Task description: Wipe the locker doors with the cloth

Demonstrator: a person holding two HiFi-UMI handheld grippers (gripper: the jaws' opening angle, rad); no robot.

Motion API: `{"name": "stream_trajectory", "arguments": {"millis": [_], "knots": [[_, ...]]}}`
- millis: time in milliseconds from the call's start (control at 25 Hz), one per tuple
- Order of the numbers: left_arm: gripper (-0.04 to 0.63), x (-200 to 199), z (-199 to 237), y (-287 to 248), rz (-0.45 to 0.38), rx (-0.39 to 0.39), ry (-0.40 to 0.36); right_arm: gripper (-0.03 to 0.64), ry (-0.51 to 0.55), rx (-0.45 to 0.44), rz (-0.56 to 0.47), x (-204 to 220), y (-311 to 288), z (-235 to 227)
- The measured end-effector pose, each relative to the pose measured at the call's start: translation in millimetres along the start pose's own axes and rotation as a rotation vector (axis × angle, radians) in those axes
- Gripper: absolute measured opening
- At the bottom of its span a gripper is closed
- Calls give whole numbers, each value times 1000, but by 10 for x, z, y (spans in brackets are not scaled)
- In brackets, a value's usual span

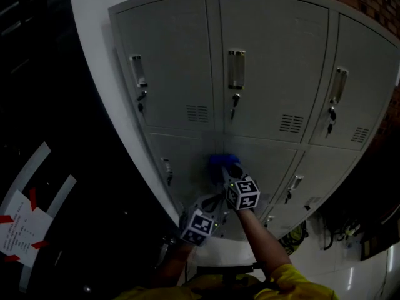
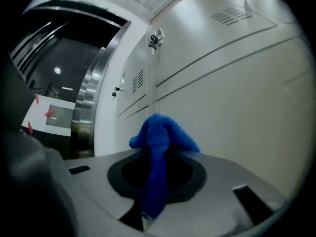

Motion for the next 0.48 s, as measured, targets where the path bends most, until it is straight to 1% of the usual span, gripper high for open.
{"name": "stream_trajectory", "arguments": {"millis": [80,160,240,320,400,480], "knots": [[2,55,96,39,8,-17,-5,67,43,7,17,-36,-7,28],[2,81,148,57,5,-30,-1,67,54,55,4,-64,206,-94],[2,101,146,32,5,-20,5,67,20,139,-37,-75,617,-357],[2,102,87,-37,2,10,12,67,14,254,-45,-22,1108,-670],[2,80,-4,-141,-20,48,2,67,6,363,-13,115,1561,-955],[2,41,-103,-238,-43,83,-20,67,-24,413,29,323,1859,-1177]]}}
Point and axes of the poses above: the fingertips, and each gripper's own axes: y backward along the fingers, z to its left, x out of its underside, the point moved 6 cm from there along y, backward along the fingers, and after that the axes turned 12 degrees about -x, right-handed, at the moved point
